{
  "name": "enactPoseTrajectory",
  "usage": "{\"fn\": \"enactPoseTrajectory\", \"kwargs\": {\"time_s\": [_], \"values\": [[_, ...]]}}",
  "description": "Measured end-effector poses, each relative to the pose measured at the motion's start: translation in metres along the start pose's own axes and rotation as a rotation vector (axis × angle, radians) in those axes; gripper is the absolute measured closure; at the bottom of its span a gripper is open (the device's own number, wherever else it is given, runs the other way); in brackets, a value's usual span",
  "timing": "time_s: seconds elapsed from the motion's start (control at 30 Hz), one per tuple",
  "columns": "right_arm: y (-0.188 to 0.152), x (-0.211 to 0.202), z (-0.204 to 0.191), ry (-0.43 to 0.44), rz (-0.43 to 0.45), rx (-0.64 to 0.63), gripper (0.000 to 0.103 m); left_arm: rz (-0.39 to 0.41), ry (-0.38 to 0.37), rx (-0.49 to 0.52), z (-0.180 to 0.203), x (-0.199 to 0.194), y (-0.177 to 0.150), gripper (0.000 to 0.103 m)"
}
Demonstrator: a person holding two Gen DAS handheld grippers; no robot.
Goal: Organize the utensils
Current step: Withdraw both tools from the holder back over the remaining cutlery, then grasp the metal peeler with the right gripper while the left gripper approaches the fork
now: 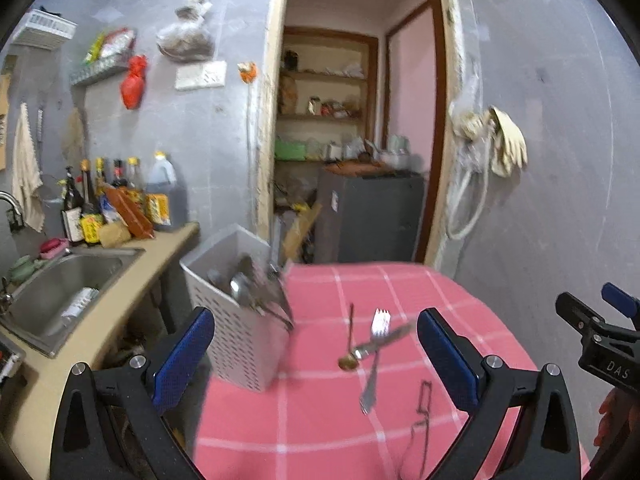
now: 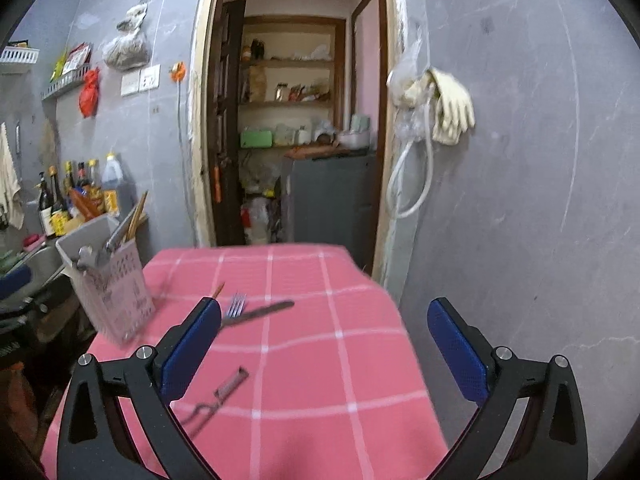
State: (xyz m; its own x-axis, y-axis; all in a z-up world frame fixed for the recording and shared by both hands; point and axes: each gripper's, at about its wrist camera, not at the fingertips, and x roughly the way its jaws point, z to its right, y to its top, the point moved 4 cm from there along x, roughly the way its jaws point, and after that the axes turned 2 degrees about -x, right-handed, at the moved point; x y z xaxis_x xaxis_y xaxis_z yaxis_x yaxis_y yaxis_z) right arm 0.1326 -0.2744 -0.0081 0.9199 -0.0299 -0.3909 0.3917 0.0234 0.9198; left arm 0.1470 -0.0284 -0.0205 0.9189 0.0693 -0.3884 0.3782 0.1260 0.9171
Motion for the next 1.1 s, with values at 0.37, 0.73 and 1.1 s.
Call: {"fn": "enactPoseTrajectory", "kwargs": {"time_s": [0.37,0.73,1.1], "values": [[-0.055,0.05,0.0,0.16,-0.182,0.036,0.002,-0.192,-0.062,0.04,0.018,0.054,-0.049,0.001],[-0.091,0.115,-0.036,0.355,-0.387,0.096,0.052,-0.355,-0.173,0.074,0.024,0.111,-0.074,0.025],[-0.107,0.149,-0.081,0.447,-0.53,0.098,0.079,-0.488,-0.284,0.023,0.029,0.158,-0.088,0.061]]}}
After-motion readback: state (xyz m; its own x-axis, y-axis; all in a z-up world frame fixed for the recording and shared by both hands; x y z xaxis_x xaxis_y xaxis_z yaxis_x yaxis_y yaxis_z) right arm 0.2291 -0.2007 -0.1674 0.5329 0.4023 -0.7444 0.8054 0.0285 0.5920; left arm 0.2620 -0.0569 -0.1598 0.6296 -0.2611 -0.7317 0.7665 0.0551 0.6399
